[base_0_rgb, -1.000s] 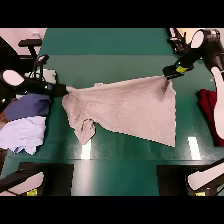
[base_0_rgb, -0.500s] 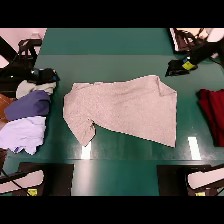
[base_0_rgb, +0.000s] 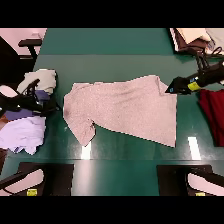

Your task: Fold the shirts.

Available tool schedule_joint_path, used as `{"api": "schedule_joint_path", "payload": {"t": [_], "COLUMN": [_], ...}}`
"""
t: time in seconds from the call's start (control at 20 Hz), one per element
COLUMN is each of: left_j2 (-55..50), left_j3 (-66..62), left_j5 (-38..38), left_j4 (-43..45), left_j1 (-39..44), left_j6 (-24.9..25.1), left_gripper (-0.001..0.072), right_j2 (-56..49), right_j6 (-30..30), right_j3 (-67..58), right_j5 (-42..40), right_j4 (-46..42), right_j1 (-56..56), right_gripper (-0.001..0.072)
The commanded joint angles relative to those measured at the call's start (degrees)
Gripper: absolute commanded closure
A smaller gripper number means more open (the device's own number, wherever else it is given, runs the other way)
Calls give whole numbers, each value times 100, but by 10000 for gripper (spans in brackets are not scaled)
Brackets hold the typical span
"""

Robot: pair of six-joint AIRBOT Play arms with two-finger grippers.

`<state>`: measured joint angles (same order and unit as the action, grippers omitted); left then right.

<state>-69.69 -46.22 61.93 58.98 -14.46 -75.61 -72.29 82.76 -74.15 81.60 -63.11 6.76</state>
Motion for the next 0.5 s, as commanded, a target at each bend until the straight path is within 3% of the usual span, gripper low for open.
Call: {"api": "schedule_joint_path", "payload": {"t": [0.0,0.4,0.45], "left_j2": [35,35,35], "left_j3": [503,699,682], "left_j5": [-286,-1200,-1178], "left_j4": [-289,-507,-553], "left_j1": [-2,920,918], "left_j6": [223,94,48], "left_gripper": [213,217,411], "right_j2": [507,702,704], "right_j6": [2,4,2], "right_j3": [608,796,796], "right_j5": [-219,-249,-118], "right_j4": [63,52,39], "right_j1": [-7,-15,-70], "right_gripper": [336,336,335]}}
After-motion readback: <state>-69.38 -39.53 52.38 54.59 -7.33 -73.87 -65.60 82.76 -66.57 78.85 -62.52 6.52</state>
